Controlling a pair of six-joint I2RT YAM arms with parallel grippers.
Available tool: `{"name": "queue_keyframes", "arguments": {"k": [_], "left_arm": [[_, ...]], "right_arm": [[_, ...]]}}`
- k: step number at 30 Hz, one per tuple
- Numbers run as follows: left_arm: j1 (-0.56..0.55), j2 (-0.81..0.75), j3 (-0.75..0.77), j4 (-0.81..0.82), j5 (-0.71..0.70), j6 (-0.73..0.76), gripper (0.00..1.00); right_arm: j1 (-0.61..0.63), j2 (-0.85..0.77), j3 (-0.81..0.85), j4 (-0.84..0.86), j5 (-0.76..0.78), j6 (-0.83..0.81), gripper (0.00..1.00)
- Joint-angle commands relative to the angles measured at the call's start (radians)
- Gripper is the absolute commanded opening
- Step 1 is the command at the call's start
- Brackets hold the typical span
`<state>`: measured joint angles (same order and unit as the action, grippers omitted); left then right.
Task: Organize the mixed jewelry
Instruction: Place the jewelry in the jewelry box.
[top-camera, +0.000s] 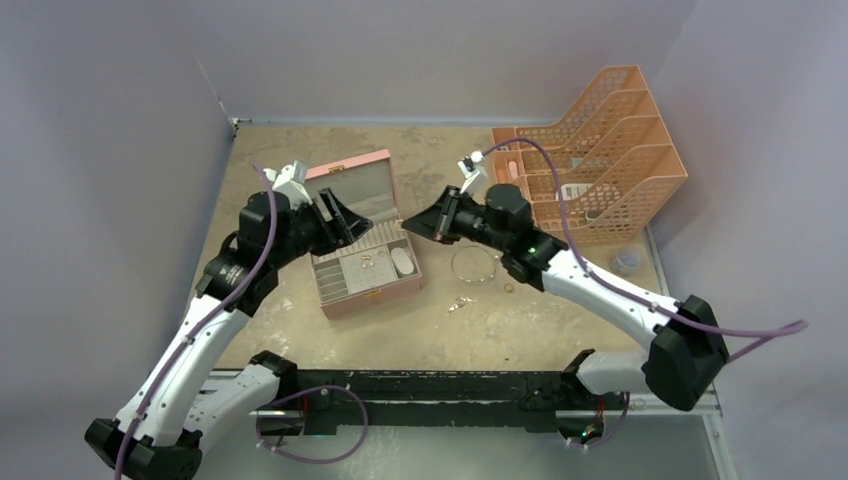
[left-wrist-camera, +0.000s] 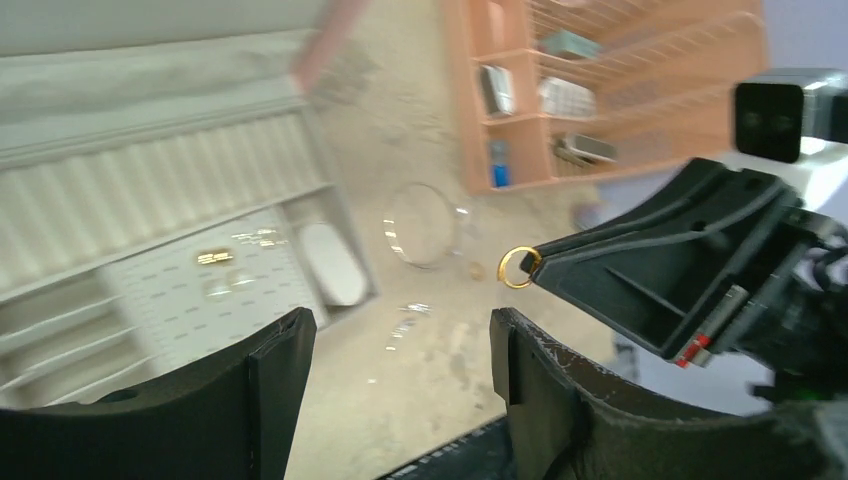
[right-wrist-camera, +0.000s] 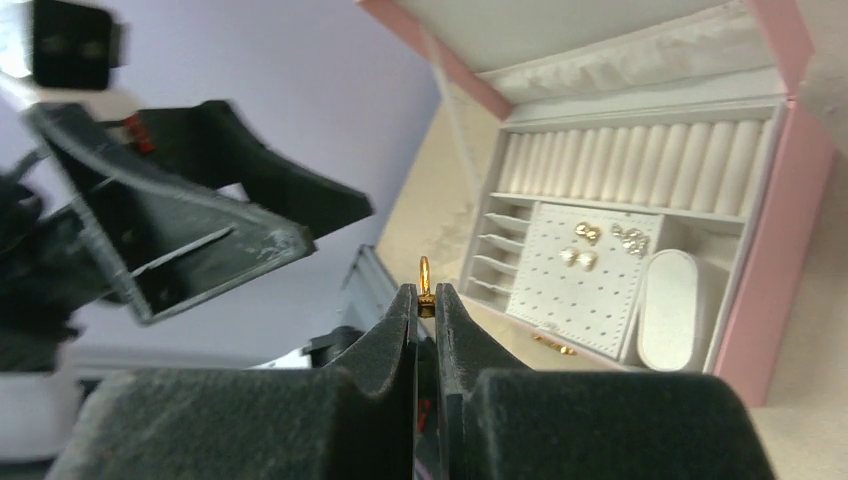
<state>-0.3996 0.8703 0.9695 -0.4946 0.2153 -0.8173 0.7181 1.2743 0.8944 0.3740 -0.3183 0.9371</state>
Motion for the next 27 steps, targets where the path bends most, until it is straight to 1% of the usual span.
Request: {"name": "queue_keyframes", "arguments": {"k": [1, 3, 6, 7, 10, 16, 21, 27], "left_arm": [[0.004, -0.057, 0.036, -0.192, -0.295, 0.121, 0.65], [0.004, -0.078, 0.013, -0.216, -0.337, 0.130, 0.65], [0.004, -0.113, -0.029, -0.246, -0.363, 0.140, 0.65], [0.004, -0.128, -0.043, -0.263, -0.377, 0.134, 0.65], [0.004, -0.167, -0.081, -0.303, -0.397, 0.097, 0.65], [0.004, -0.264, -0.158, -0.299, -0.393, 0.073, 0.64], [0.004, -0.329, -0.174, -0.279, -0.402, 0.079, 0.64], [0.004, -0.344, -0.177, -0.280, -0.407, 0.078, 0.64]], "right_arm": [[0.067, 0.107, 0.177, -0.279, 0.212, -0.177, 0.01], [0.076, 0.164, 0.251, -0.359, 0.268, -0.221, 0.01], [0.091, 0.249, 0.371, -0.483, 0.353, -0.281, 0.01], [0.096, 0.284, 0.419, -0.517, 0.388, -0.295, 0.01], [0.112, 0.346, 0.486, -0.583, 0.442, -0.317, 0.00], [0.157, 0.468, 0.604, -0.646, 0.560, -0.338, 0.00], [0.202, 0.569, 0.703, -0.682, 0.630, -0.341, 0.00], [0.236, 0.684, 0.821, -0.742, 0.712, -0.349, 0.00]]}}
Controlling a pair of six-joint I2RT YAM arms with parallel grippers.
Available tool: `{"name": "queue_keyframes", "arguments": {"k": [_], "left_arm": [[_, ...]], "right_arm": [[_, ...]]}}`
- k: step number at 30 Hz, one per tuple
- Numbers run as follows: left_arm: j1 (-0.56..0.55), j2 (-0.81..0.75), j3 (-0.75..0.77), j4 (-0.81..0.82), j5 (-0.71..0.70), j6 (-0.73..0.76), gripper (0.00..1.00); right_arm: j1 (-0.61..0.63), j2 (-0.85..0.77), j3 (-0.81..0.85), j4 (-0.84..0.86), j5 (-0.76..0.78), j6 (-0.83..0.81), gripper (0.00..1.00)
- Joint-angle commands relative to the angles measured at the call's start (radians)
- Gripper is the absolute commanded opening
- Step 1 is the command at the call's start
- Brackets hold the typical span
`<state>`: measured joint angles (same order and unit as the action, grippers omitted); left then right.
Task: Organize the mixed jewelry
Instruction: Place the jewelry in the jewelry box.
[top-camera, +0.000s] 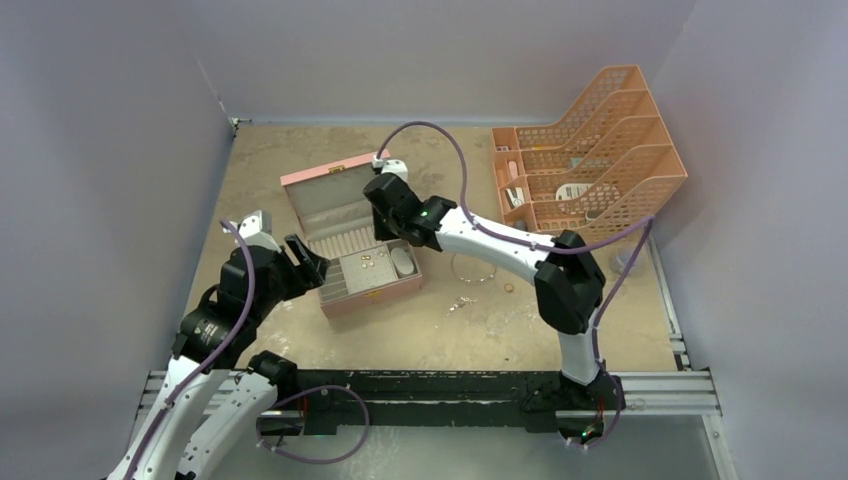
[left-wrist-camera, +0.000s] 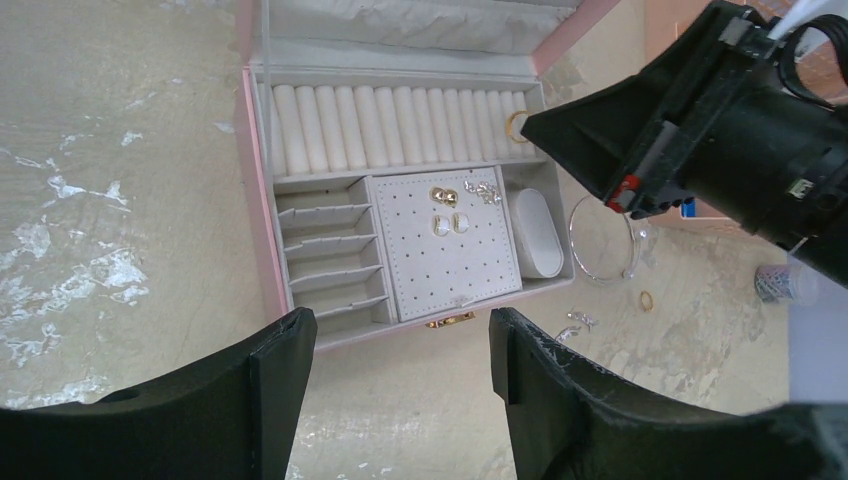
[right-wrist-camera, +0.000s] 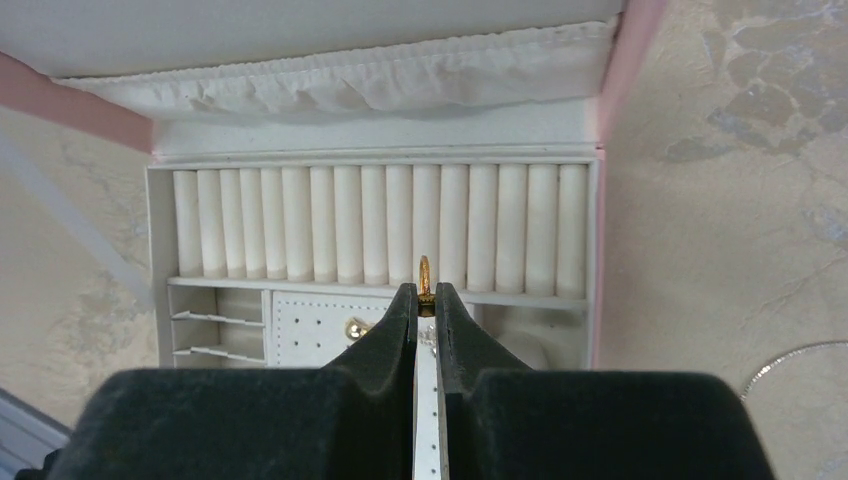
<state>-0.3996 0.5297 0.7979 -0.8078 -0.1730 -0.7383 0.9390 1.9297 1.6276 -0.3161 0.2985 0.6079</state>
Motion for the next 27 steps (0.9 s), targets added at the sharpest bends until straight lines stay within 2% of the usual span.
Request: {"name": "queue_keyframes", "arguments": {"k": [1, 11, 27], "left_arm": [[0.004, -0.003, -0.005, 0.035, -0.019, 0.001, 0.64], [0.004, 0.006, -0.008, 0.047, -0.011, 0.013, 0.64], [0.004, 0.017, -0.011, 0.052, -0.008, 0.017, 0.65]], "right_arm": [[0.019, 0.046, 0.106, -0.059, 0.106, -0.022, 0.00], [0.022, 0.137, 0.184, -0.108, 0.169, -0.042, 0.00], [0.023, 0.205, 0.219, -0.135, 0.155, -0.080, 0.00]]}}
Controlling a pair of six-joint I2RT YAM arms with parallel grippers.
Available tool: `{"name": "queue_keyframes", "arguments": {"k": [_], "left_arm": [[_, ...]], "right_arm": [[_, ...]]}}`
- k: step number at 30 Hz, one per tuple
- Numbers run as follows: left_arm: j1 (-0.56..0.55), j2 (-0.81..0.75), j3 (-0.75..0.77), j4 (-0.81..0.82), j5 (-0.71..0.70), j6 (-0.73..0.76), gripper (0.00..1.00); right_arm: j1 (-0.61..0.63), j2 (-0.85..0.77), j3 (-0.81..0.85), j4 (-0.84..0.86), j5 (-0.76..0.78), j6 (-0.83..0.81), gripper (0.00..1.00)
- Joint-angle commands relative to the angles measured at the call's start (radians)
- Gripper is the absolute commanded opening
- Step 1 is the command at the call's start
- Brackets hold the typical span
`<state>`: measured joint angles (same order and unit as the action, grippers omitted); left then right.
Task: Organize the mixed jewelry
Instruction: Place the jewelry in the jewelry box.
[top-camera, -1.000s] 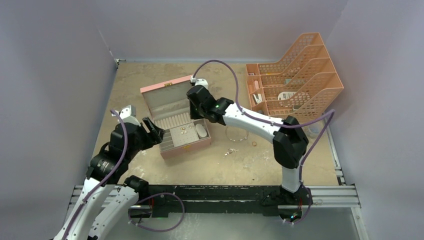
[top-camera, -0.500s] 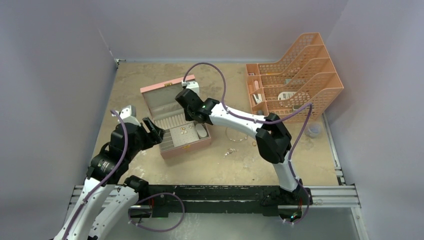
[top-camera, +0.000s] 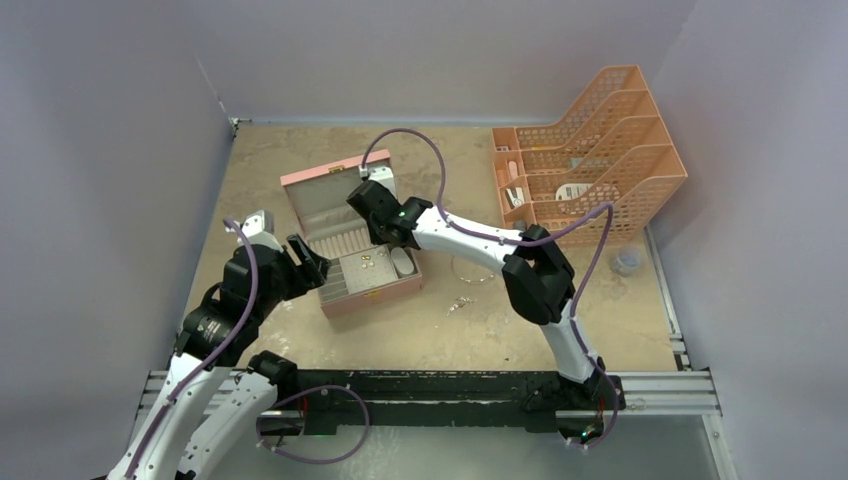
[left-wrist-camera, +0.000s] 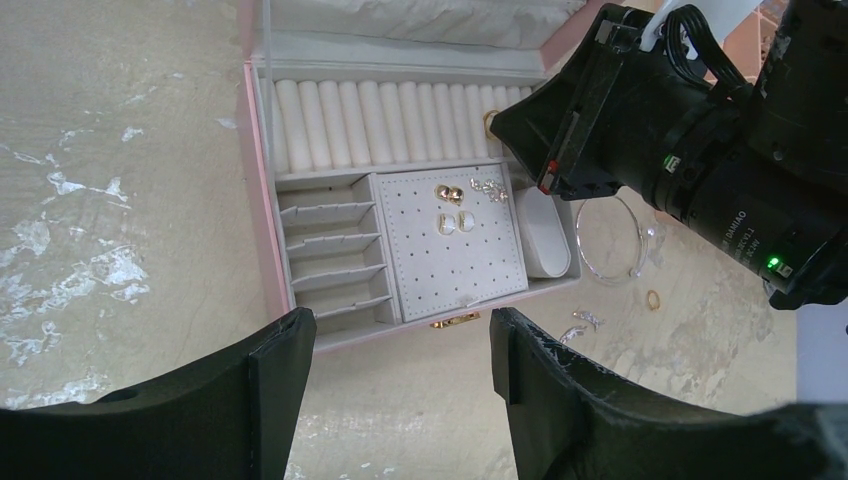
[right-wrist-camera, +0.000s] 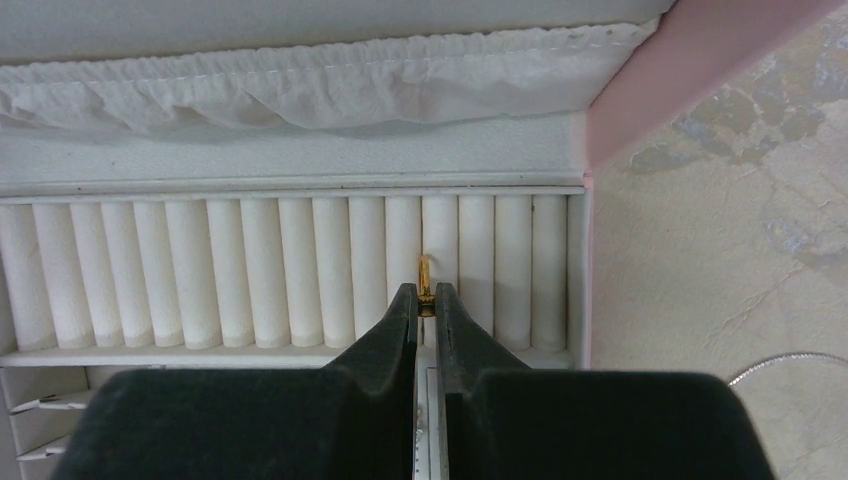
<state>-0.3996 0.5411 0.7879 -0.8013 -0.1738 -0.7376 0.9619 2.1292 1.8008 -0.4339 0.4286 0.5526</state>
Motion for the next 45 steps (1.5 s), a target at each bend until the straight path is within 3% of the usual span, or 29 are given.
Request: {"name": "queue_keyframes", "arguments": {"k": [1, 22, 24, 30, 34, 45], "left_arm": [[0.004, 0.006, -0.002, 0.045, -0.007, 0.017, 0.65], [0.004, 0.006, -0.001, 0.045, -0.007, 0.020, 0.65], [0.004, 0.006, -0.001, 0.045, -0.007, 0.020, 0.65], [0.004, 0.008, -0.001, 0.045, -0.006, 0.020, 0.65], [0.004, 0.012, -0.001, 0.047, -0.003, 0.021, 0.65], [0.004, 0.017, -0.001, 0.048, -0.001, 0.022, 0.65]], "right_arm": [[-0.001, 0.010, 0.048, -0.019, 0.018, -0.027, 0.00], [-0.003, 0.049, 0.055, 0.074, -0.009, -0.129, 0.02], [-0.004, 0.050, 0.054, 0.070, -0.020, -0.126, 0.05], [-0.005, 0.008, 0.043, 0.078, -0.039, -0.093, 0.26], [-0.009, -0.039, 0.014, 0.103, -0.032, -0.072, 0.32], [-0.011, -0.052, -0.025, 0.108, -0.042, -0.065, 0.24]]}}
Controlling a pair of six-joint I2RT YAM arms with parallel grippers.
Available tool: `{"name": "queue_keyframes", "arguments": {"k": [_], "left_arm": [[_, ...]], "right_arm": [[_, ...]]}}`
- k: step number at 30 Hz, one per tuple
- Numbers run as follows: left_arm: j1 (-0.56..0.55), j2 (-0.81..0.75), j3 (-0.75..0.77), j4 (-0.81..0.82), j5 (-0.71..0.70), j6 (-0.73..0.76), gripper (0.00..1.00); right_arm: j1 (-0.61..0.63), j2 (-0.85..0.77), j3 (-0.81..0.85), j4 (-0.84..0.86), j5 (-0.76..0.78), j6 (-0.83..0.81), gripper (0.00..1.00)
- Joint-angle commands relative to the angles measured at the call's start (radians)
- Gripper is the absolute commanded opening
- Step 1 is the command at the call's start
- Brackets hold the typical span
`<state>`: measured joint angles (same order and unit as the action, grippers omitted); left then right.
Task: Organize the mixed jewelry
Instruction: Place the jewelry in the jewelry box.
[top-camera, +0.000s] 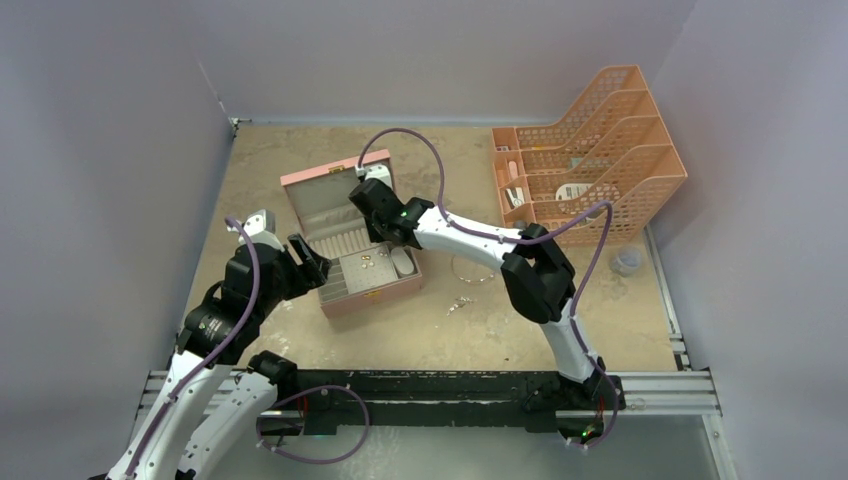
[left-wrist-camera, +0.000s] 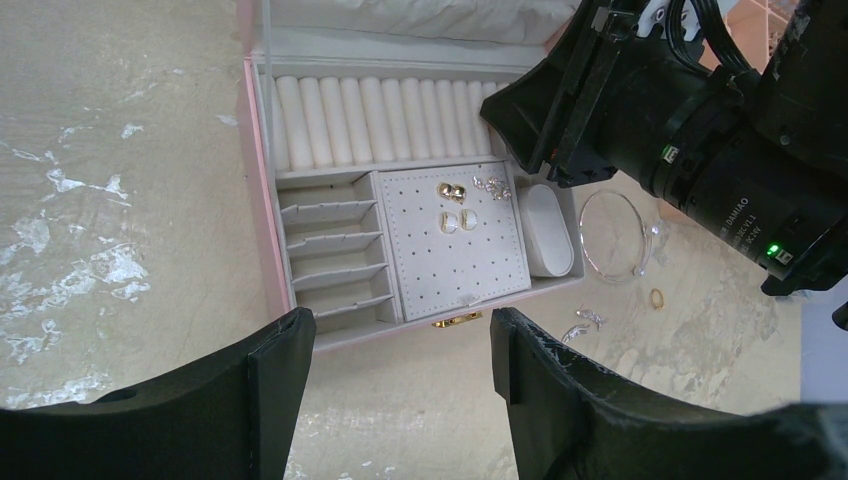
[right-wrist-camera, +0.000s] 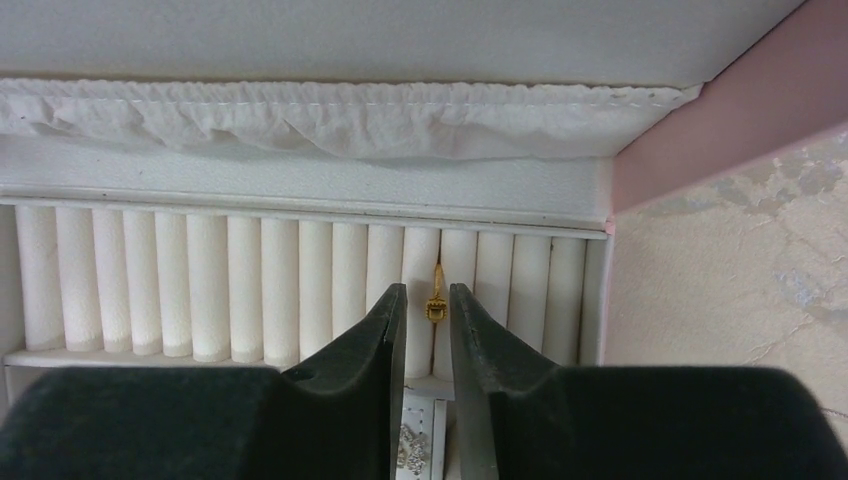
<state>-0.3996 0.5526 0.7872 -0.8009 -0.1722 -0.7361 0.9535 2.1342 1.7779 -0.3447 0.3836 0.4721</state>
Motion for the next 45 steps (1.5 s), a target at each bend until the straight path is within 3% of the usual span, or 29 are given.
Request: {"name": "queue_keyframes", "arguments": {"k": [1, 18, 29, 32, 39, 45], "left_arm": [[0.004, 0.005, 0.000, 0.048, -0.003, 0.021, 0.65], [0.004, 0.007, 0.000, 0.046, -0.002, 0.021, 0.65], [0.004, 0.005, 0.000, 0.046, -0.003, 0.020, 0.65], [0.004, 0.006, 0.000, 0.046, -0.003, 0.021, 0.65], [0.004, 0.008, 0.001, 0.045, 0.004, 0.015, 0.66], [0.004, 0.003, 0.009, 0.047, 0.032, 0.015, 0.67]], "right_arm": [[-0.003, -0.056, -0.005, 0.018, 0.003, 0.016, 0.24], [-0.010, -0.032, -0.009, 0.023, 0.032, 0.011, 0.12], [-0.019, -0.016, -0.021, 0.023, 0.011, 0.004, 0.12], [-0.019, -0.033, -0.021, 0.024, 0.008, 0.005, 0.15], [-0.019, -0.106, -0.005, 0.038, -0.002, 0.025, 0.36], [-0.019, -0.276, -0.134, 0.111, -0.038, 0.040, 0.42]]}}
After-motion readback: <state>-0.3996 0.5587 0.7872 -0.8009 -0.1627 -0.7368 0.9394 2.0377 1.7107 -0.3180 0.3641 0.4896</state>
